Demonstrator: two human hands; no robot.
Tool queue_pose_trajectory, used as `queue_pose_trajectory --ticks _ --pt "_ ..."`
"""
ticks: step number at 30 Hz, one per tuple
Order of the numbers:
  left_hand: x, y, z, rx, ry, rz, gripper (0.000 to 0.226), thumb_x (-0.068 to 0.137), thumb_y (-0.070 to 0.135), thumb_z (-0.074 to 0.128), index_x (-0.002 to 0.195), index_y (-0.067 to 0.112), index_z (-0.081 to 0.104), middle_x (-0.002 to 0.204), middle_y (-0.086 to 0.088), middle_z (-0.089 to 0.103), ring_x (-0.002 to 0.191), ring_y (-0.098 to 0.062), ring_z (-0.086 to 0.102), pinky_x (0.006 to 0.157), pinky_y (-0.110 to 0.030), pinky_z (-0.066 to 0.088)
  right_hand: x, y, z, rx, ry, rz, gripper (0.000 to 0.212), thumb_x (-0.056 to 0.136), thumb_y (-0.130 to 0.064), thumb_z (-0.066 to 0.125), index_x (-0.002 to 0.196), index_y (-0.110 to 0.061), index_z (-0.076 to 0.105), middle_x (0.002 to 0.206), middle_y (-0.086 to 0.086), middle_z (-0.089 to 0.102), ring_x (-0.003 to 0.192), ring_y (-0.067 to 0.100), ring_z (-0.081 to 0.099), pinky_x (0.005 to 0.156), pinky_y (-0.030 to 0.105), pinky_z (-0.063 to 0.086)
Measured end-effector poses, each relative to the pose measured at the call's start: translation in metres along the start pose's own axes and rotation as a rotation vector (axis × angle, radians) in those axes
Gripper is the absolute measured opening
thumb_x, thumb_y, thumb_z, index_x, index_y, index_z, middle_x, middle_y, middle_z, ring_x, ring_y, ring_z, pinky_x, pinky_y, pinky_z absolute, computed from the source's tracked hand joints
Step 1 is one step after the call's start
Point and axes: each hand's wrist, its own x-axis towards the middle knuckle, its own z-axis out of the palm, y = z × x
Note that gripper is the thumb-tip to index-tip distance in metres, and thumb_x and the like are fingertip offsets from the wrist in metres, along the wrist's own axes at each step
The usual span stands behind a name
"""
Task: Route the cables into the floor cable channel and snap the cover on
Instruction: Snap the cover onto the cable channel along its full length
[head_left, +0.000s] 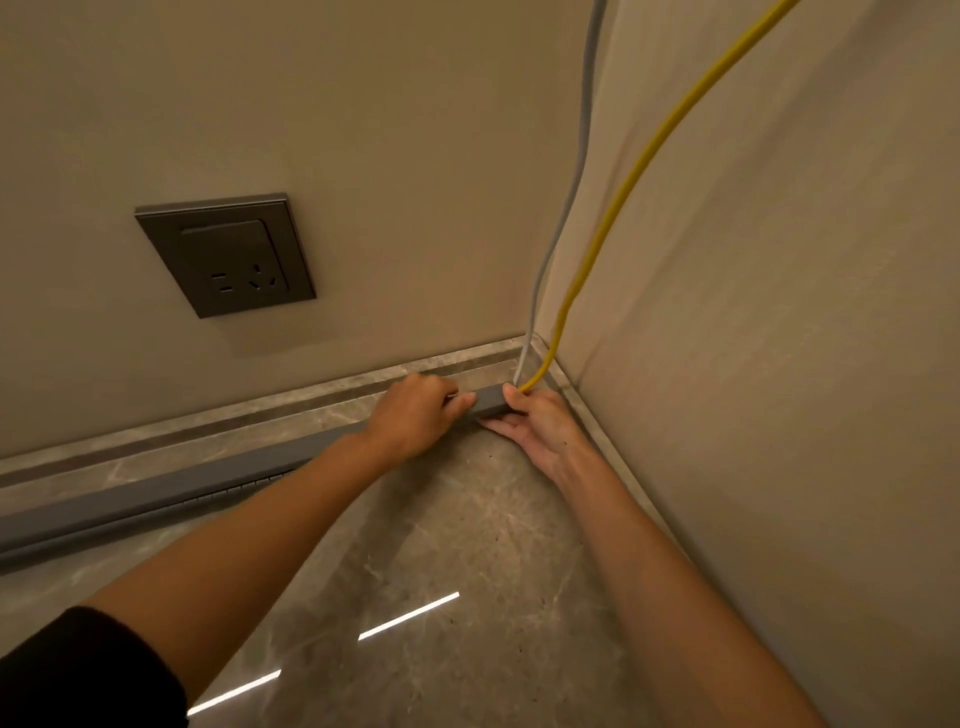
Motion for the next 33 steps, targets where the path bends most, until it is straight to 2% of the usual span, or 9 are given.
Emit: queue_pose_trajectory --ticks 3,6,11,16,20,24,27,30,33 --pt "0.010 -0.004 -0.013 -0.189 -0.294 -0.150 0.040 0.086 0.045 0.056 0.084 0.007 0.068 0.076 -0.009 0.062 0.070 -0.020 0.054 0.057 -0.028 0.037 -0.001 -0.001 -0.003 0.017 -0.012 0.004 0.014 0.096 0.002 0.039 0.087 0.002 0.050 0.097 0.019 0.056 0.107 0.033 0.051 0.091 0.047 0.043" --pt "0.016 -0.001 -0.023 -0.366 -0.515 -0.280 0.037 0.086 0.041 0.059 0.097 0.006 0.067 0.076 -0.001 0.066 0.067 -0.013 0.058 0.056 -0.018 0.044 -0.002 0.001 -0.008 -0.025 -0.038 0.012 0.013 0.096 -0.003 0.041 0.094 0.003 0.052 0.106 0.020 0.056 0.110 0.030 0.052 0.094 0.042 0.043" --pt "0.022 0.009 -0.021 -0.468 -0.570 -0.389 0.019 0.089 0.024 0.059 0.085 0.006 0.062 0.073 -0.002 0.064 0.063 -0.012 0.058 0.056 -0.021 0.046 -0.004 -0.009 -0.016 -0.243 -0.095 0.074 0.015 0.096 -0.009 0.045 0.102 -0.001 0.056 0.096 0.011 0.063 0.091 0.020 0.062 0.082 0.029 0.056" --pt "0.020 0.017 -0.014 -0.410 -0.507 -0.365 0.016 0.091 0.017 0.054 0.089 0.002 0.058 0.067 -0.005 0.059 0.057 -0.014 0.055 0.053 -0.021 0.046 -0.002 -0.011 -0.009 -0.308 -0.015 0.057 0.010 0.095 0.001 0.043 0.101 0.003 0.051 0.098 0.018 0.058 0.101 0.031 0.056 0.088 0.041 0.048" --pt "0.016 0.014 -0.009 -0.386 -0.449 -0.321 0.020 0.090 0.021 0.054 0.094 0.002 0.059 0.070 -0.006 0.060 0.072 -0.023 0.059 0.067 -0.030 0.049 -0.005 -0.011 -0.004 -0.295 0.034 0.038 0.008 0.095 0.003 0.042 0.098 0.000 0.048 0.092 0.014 0.056 0.103 0.032 0.054 0.087 0.043 0.047" --pt "-0.001 0.005 -0.006 -0.175 -0.243 -0.137 0.031 0.087 0.035 0.057 0.106 0.010 0.061 0.091 -0.006 0.065 0.083 -0.022 0.060 0.079 -0.036 0.049 -0.006 -0.010 0.002 -0.270 0.098 0.048 0.007 0.095 0.001 0.043 0.100 -0.002 0.046 0.087 0.011 0.053 0.097 0.034 0.054 0.086 0.043 0.048" --pt "-0.015 -0.003 -0.003 -0.100 -0.068 -0.023 0.031 0.085 0.027 0.062 0.112 0.014 0.059 0.112 -0.008 0.065 0.101 -0.024 0.058 0.086 -0.036 0.047 -0.004 -0.009 0.004 -0.274 0.131 0.057 0.013 0.094 -0.003 0.047 0.106 0.000 0.044 0.088 0.014 0.054 0.080 0.032 0.061 0.082 0.041 0.049" --pt "-0.023 0.000 -0.001 -0.106 0.021 -0.019 0.030 0.086 0.019 0.059 0.115 0.011 0.058 0.117 -0.009 0.061 0.106 -0.025 0.056 0.090 -0.035 0.044 -0.002 -0.008 0.005 -0.283 0.150 0.063 0.016 0.094 -0.005 0.049 0.108 0.000 0.044 0.084 0.013 0.055 0.070 0.028 0.060 0.080 0.040 0.050" --pt "-0.024 0.010 0.004 -0.093 0.045 -0.061 0.033 0.088 0.013 0.055 0.120 0.010 0.054 0.124 -0.010 0.058 0.113 -0.027 0.053 0.098 -0.038 0.042 -0.002 -0.010 0.007 -0.286 0.153 0.069 0.016 0.094 -0.006 0.049 0.107 0.000 0.044 0.083 0.013 0.055 0.080 0.032 0.061 0.080 0.040 0.050"
